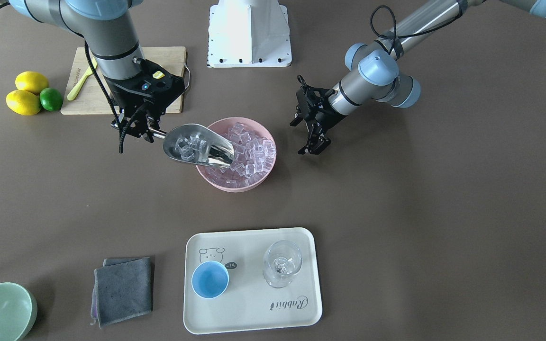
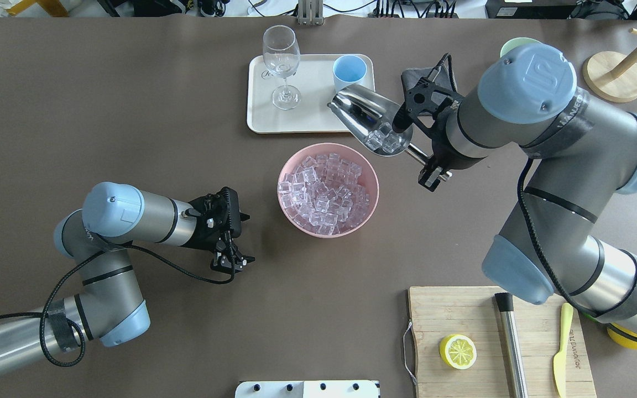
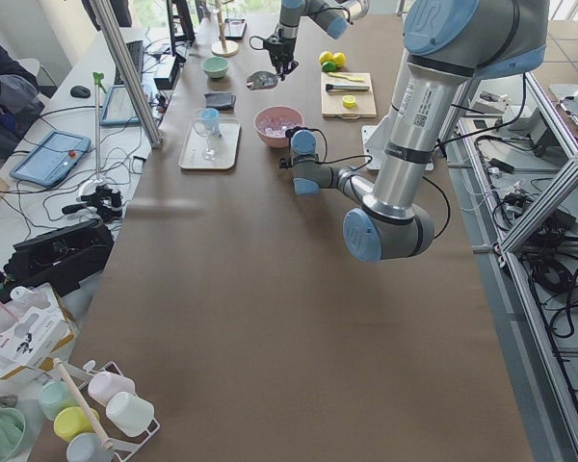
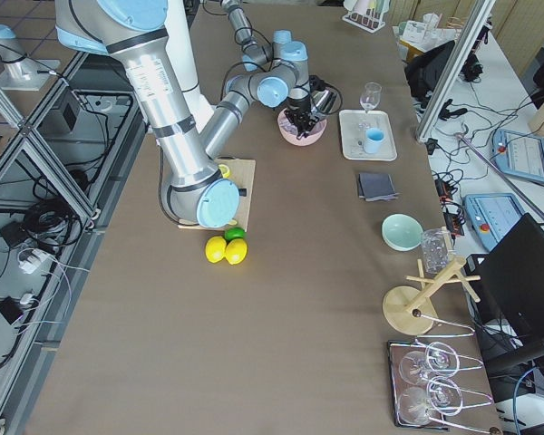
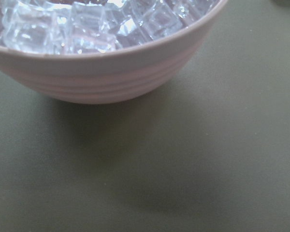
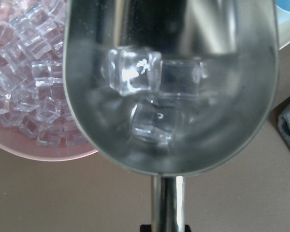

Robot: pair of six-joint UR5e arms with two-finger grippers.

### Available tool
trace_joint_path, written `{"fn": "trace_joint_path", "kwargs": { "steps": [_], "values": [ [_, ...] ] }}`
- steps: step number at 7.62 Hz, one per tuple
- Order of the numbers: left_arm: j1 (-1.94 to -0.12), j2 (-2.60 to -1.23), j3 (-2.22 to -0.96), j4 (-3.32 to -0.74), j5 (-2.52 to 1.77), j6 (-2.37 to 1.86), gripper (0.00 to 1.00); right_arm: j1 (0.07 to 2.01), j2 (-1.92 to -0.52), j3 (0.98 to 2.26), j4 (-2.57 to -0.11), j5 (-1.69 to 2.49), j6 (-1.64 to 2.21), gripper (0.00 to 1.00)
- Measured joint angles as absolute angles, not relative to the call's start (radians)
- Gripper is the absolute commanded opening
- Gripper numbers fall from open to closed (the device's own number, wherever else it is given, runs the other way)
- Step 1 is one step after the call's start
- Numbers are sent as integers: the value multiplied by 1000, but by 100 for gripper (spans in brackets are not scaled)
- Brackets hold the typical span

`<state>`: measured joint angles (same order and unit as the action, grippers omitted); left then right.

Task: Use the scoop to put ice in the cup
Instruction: 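Position the scoop over the blue cup on the white tray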

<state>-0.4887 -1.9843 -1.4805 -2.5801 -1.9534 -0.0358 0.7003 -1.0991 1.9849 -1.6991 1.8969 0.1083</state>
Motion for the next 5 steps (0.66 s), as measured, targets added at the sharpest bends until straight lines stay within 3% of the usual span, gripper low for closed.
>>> {"fn": "trace_joint_path", "kwargs": {
  "steps": [5],
  "values": [
    [-492, -1981, -1483, -2572, -1954, -37, 100, 828, -1081, 1809, -1685, 2085, 154, 0]
  ]
}}
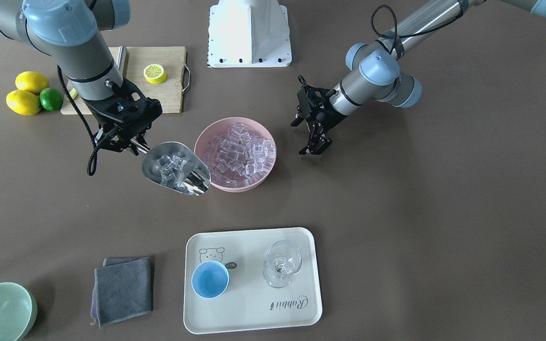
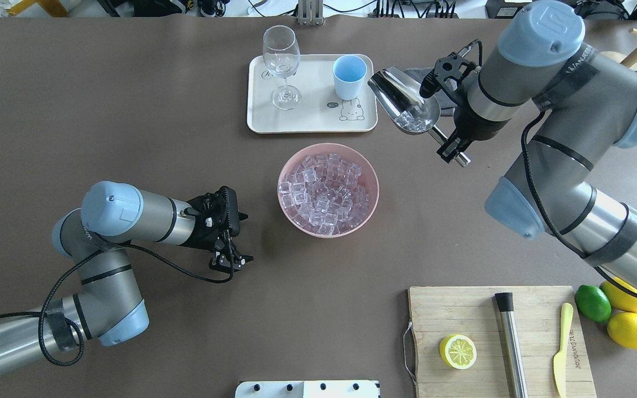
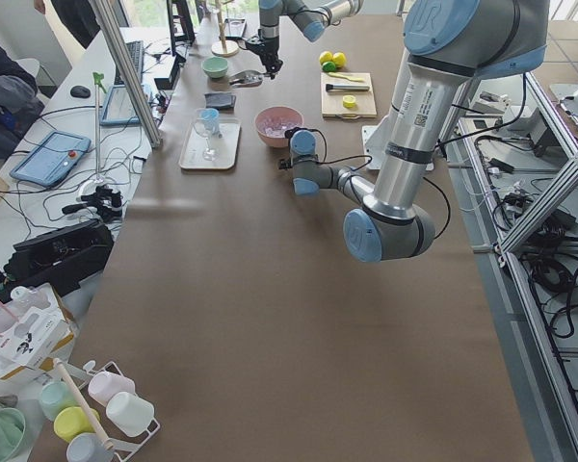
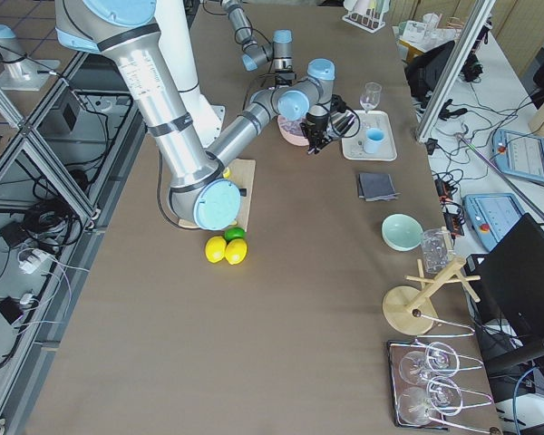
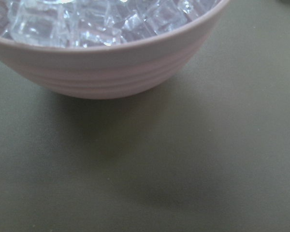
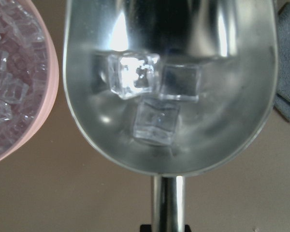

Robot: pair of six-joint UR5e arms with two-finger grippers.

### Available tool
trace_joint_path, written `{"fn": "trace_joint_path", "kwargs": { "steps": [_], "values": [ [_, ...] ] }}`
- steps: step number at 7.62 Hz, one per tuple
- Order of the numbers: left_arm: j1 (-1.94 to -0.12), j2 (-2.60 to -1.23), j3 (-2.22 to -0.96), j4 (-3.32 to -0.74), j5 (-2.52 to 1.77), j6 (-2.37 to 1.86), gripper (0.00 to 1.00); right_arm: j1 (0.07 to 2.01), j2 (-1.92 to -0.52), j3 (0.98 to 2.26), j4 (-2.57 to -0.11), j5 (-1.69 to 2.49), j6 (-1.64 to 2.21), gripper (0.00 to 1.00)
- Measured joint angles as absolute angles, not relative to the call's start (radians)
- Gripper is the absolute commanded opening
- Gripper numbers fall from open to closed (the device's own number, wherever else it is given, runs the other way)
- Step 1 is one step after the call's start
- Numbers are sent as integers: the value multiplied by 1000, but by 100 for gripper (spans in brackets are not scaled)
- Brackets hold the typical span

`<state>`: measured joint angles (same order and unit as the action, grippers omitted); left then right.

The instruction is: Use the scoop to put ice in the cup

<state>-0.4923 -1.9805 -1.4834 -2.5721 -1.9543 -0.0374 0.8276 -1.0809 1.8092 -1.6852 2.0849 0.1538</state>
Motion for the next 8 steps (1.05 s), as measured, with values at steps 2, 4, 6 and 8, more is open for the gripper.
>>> {"fn": "trace_joint_path", "kwargs": {
  "steps": [2, 4, 6, 8],
  "values": [
    [-493, -1981, -1484, -2570, -1958, -66, 100, 865, -966, 1683, -1854, 2135, 113, 0],
    [-498, -1983, -1490, -2552, -1964, -89, 100, 892, -787, 1560, -2133, 2136, -9, 0],
    [-501, -1986, -1536, -2463, -1966, -92, 100, 905, -632, 1413, -2333, 2109, -136, 0],
    [-502, -1984, -1557, -2426, -1966, -92, 100, 921, -513, 1251, -2432, 2077, -250, 0]
  ]
}}
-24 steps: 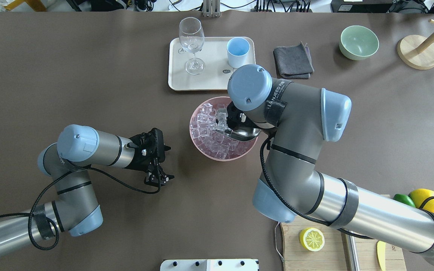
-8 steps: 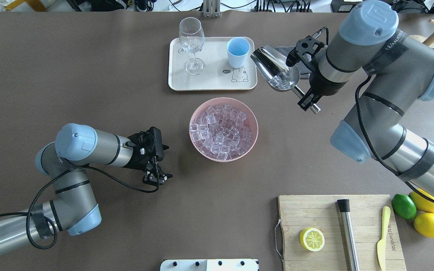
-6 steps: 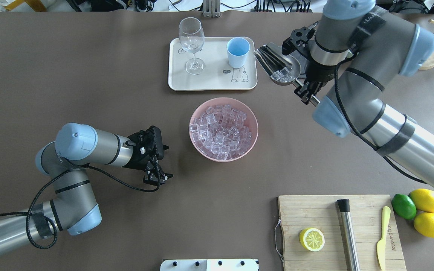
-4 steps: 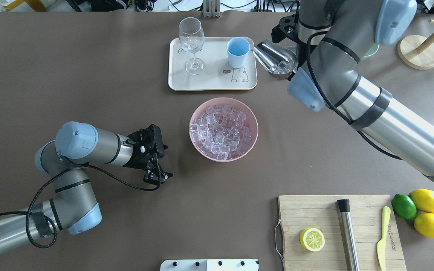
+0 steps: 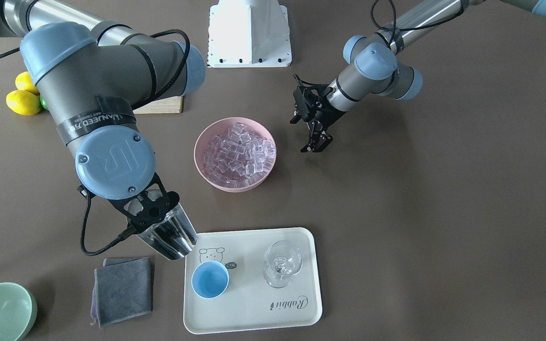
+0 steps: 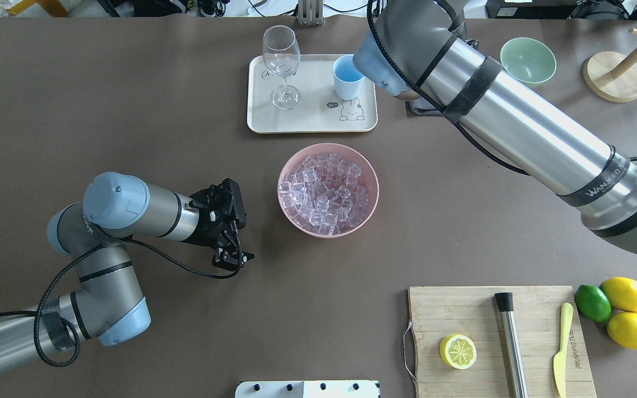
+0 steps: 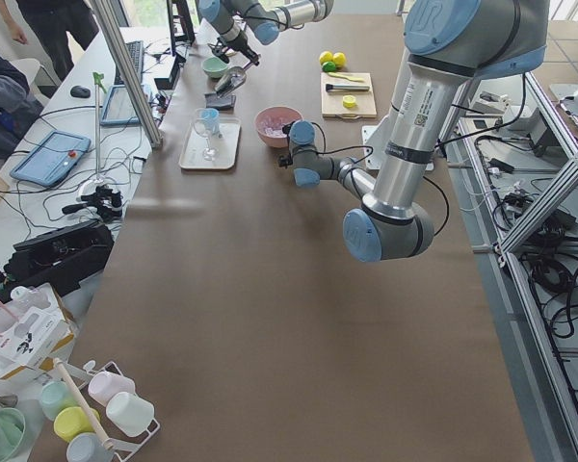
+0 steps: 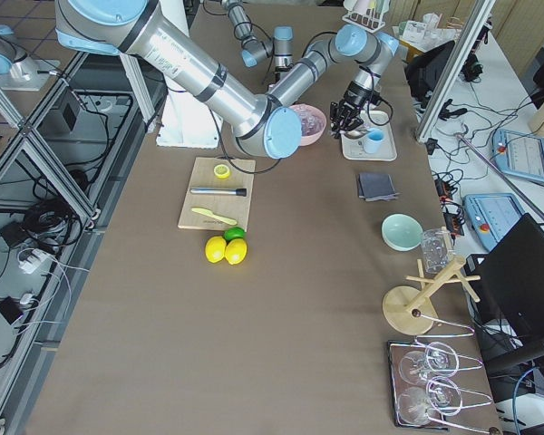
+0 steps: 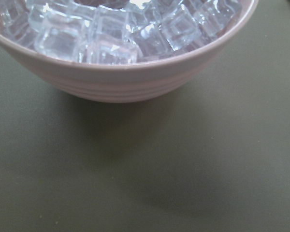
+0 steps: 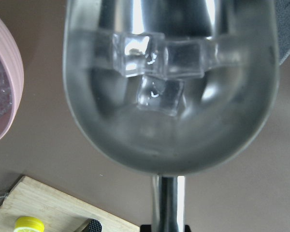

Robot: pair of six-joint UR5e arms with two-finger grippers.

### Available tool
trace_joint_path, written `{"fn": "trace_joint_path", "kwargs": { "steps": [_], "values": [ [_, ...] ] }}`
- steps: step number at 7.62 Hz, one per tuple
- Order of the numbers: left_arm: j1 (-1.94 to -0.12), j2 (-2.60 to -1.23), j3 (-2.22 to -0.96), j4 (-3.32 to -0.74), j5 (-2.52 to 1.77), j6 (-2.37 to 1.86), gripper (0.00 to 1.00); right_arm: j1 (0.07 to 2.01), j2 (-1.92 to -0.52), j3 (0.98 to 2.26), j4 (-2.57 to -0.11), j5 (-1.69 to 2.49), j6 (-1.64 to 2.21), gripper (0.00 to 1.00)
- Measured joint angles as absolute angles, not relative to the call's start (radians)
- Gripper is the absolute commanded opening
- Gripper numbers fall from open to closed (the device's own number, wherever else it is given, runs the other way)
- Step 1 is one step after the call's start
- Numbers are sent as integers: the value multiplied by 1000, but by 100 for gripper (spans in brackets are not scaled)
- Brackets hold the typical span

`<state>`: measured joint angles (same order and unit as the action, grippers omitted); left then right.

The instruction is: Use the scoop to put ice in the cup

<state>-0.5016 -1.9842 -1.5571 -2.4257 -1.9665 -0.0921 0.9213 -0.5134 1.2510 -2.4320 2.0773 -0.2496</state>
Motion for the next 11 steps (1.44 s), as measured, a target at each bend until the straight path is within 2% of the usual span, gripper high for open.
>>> {"fn": "trace_joint_path", "kwargs": {
  "steps": [5, 8, 11],
  "values": [
    [-542, -1980, -1560, -2390, -1999, -93, 100, 934, -338, 955, -2481, 2000, -463, 0],
    [-643, -1955, -1568, -2334, -2092, -93, 100, 932, -295, 869, -2478, 1976, -497, 0],
    [-763, -1900, -1674, -2123, -2139, -90, 100, 931, -259, 812, -2469, 1963, -517, 0]
  ]
}}
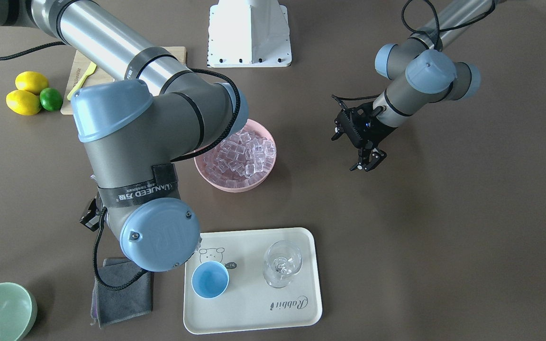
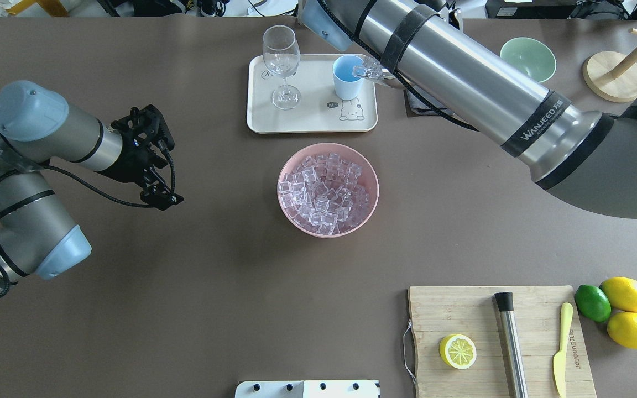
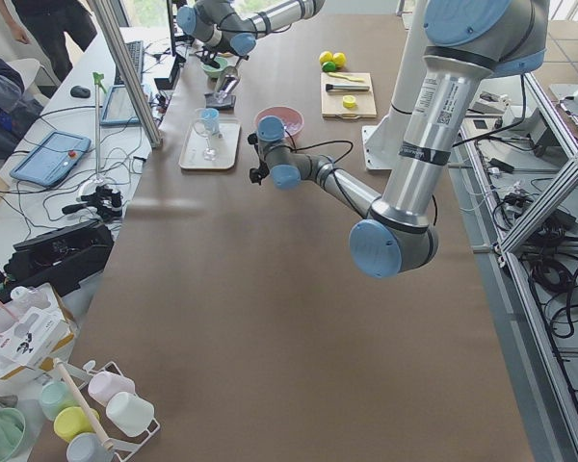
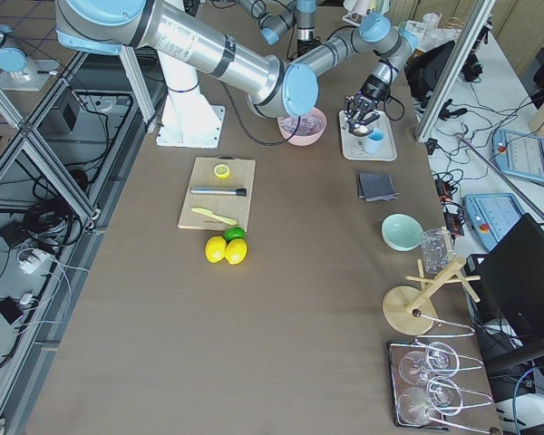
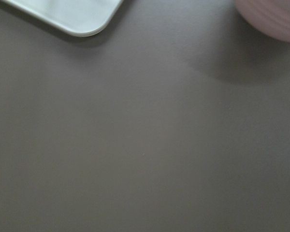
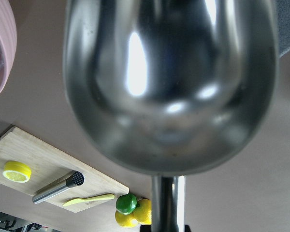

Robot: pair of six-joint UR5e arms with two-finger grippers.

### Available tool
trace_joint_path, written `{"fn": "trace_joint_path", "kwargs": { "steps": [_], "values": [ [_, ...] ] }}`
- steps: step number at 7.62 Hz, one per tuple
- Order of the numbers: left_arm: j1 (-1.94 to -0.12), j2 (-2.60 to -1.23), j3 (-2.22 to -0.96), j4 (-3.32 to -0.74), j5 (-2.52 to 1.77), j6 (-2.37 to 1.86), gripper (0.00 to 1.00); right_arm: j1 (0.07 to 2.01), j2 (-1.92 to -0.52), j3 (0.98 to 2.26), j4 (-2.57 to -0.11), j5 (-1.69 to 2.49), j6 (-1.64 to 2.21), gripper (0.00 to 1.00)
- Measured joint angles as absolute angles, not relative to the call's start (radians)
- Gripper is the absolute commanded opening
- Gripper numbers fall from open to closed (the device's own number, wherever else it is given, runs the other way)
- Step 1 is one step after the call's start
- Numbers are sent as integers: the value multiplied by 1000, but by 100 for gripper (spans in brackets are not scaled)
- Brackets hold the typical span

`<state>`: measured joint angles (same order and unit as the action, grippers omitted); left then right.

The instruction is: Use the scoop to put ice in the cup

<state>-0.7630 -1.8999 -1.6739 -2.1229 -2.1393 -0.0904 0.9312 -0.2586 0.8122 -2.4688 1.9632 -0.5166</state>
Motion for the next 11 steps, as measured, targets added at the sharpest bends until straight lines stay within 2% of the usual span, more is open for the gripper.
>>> {"fn": "trace_joint_path", "kwargs": {
  "steps": [3, 6, 7, 11],
  "values": [
    [-901, -1855, -1726, -1899, -2140, -82, 100, 931, -222, 744, -2435, 1948, -520, 0],
    [-1049, -1767, -1686, -1826, -2105, -83, 100, 940, -225, 746, -2416, 1951, -518, 0],
    [-1116, -1743, -1660, -1788, -2098, -84, 100, 969, -245, 788, -2415, 1966, -516, 0],
    [-1416, -1718, -1620, -1489, -2192, -96, 100, 1102, -510, 1244, -2503, 2065, -445, 0]
  ]
}}
